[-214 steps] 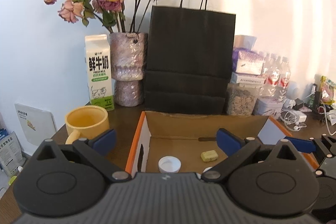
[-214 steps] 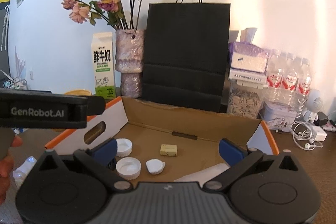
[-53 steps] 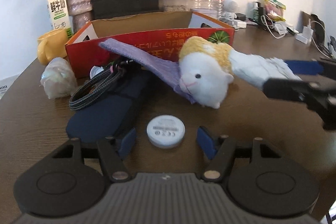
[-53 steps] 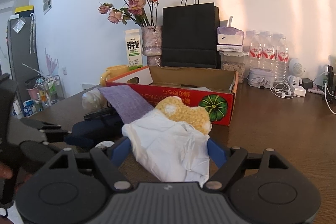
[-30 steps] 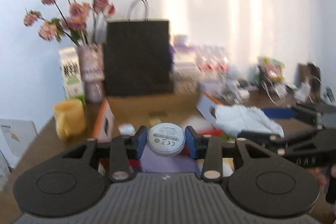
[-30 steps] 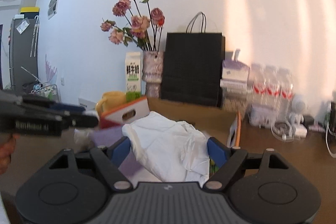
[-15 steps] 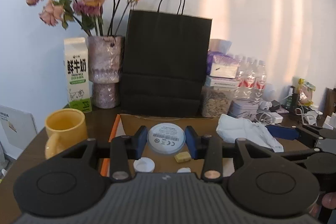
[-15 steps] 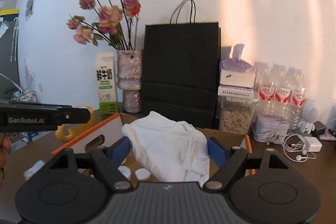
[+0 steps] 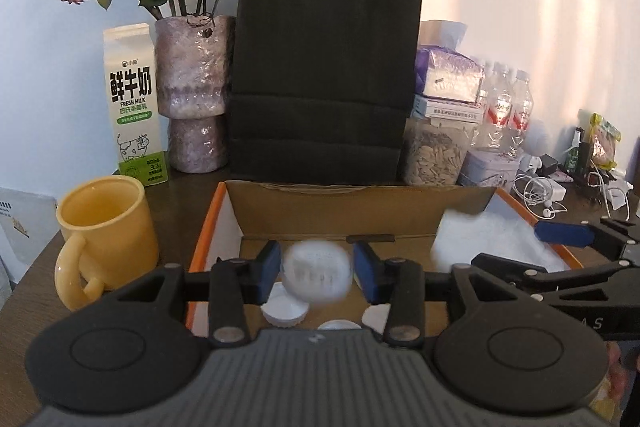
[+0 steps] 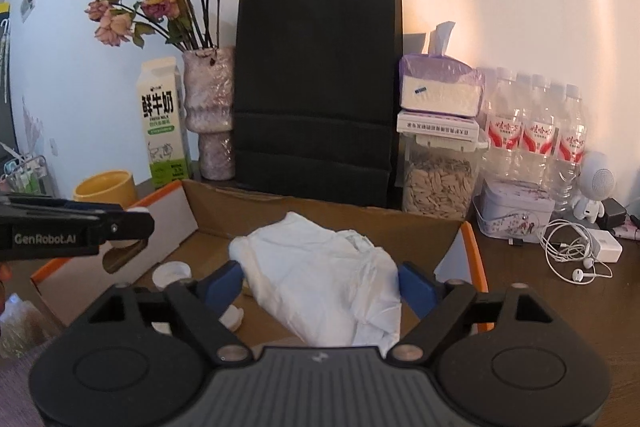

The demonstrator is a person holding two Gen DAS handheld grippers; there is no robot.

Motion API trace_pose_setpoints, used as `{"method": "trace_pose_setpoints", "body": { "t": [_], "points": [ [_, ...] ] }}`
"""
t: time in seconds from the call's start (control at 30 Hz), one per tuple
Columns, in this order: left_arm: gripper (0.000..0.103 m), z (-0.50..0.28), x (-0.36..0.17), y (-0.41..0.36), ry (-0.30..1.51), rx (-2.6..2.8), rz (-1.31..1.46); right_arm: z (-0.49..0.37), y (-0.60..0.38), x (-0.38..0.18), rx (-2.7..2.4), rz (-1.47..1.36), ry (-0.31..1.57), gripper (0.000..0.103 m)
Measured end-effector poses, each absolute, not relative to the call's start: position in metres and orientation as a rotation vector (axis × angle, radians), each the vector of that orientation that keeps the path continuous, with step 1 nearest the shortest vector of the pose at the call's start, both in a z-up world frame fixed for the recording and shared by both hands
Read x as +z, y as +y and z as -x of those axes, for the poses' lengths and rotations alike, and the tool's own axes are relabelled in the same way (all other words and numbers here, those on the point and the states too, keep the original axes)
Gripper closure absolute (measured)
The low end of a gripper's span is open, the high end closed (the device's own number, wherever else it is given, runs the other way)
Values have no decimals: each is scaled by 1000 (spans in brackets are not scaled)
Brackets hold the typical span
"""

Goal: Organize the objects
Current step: 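Carry the tin into the box with the left tool while the right tool carries the cloth, then withdraw both tools and move the right tool to the plush sheep toy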

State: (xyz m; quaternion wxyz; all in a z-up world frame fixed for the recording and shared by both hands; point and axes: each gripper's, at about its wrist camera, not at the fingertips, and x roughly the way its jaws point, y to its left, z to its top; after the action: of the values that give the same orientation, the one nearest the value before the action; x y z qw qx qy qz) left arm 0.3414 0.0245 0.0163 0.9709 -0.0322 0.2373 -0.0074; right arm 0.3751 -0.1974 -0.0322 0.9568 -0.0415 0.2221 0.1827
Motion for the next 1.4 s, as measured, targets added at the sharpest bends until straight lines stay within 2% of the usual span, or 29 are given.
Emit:
{"method": "trace_pose_setpoints", "body": {
  "t": [0.03, 0.07, 0.1, 0.73, 1.07, 1.4],
  "points": [
    [26, -341, 16, 23, 474, -12, 59, -375, -197, -32, 364, 86, 449, 2],
    [5, -339, 16, 23, 460, -5, 53, -374, -197, -32, 359, 85, 447, 0],
    [0, -337, 17, 21, 447, 14, 47, -373, -198, -32, 357, 83, 446, 0],
    [0, -319, 33, 28, 406, 31, 77, -352, -197, -18, 365, 99, 406, 0],
    [0, -267, 50, 22, 354, 16, 53, -303, -200, -2, 368, 116, 362, 0],
    [0, -198, 47, 34, 392, -4, 24, -235, -212, 0, 354, 115, 378, 0]
  ]
}}
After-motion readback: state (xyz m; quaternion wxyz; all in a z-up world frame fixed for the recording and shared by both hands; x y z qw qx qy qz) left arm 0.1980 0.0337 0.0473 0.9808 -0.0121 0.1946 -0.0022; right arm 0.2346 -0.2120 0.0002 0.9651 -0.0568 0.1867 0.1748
